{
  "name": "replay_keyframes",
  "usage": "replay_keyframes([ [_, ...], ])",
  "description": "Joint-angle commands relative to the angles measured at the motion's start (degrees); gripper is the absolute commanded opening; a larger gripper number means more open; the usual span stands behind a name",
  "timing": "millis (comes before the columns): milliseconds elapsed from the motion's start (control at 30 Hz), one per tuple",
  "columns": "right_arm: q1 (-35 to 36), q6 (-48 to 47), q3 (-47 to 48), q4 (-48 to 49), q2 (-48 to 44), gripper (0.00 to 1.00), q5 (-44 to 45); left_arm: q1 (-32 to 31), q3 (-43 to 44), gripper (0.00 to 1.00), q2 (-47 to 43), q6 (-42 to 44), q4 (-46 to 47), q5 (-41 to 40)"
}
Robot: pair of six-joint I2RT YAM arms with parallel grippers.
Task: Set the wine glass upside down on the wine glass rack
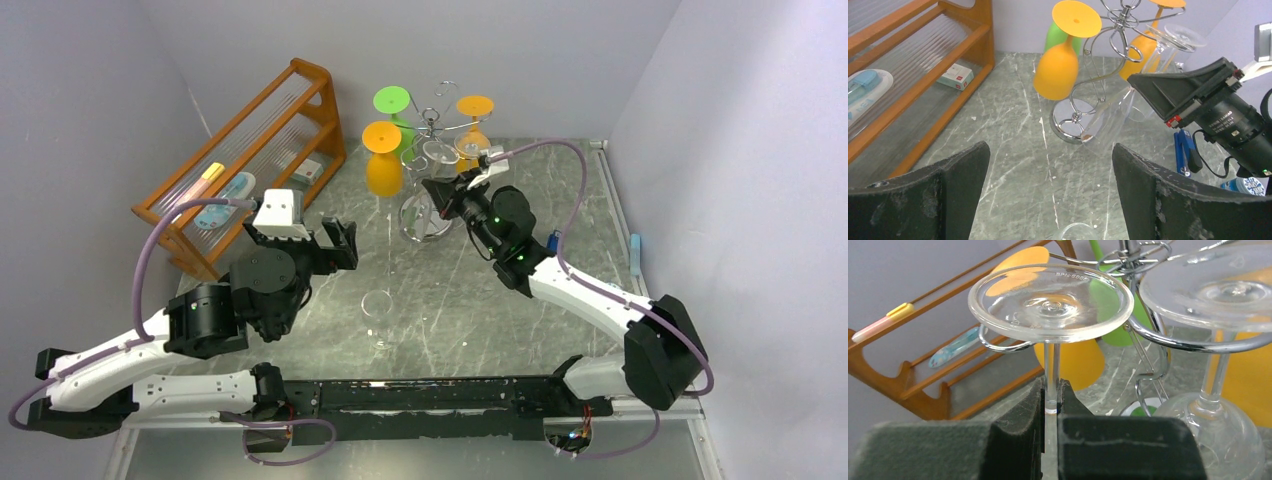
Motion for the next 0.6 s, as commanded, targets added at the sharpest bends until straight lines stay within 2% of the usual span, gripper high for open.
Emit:
replay_keyframes([
  [0, 0.5, 2.52, 2.64, 3.0, 2.05, 0.0, 4.48, -0.29, 1.11, 0.96, 1.01, 0.62, -1.37, 1.63],
  [567, 0.52, 2.99, 9.44, 0.3, 9.88, 0.0, -2.25, -0.29, 1.39, 0.96, 1.57, -0.26, -2.86, 2.59],
])
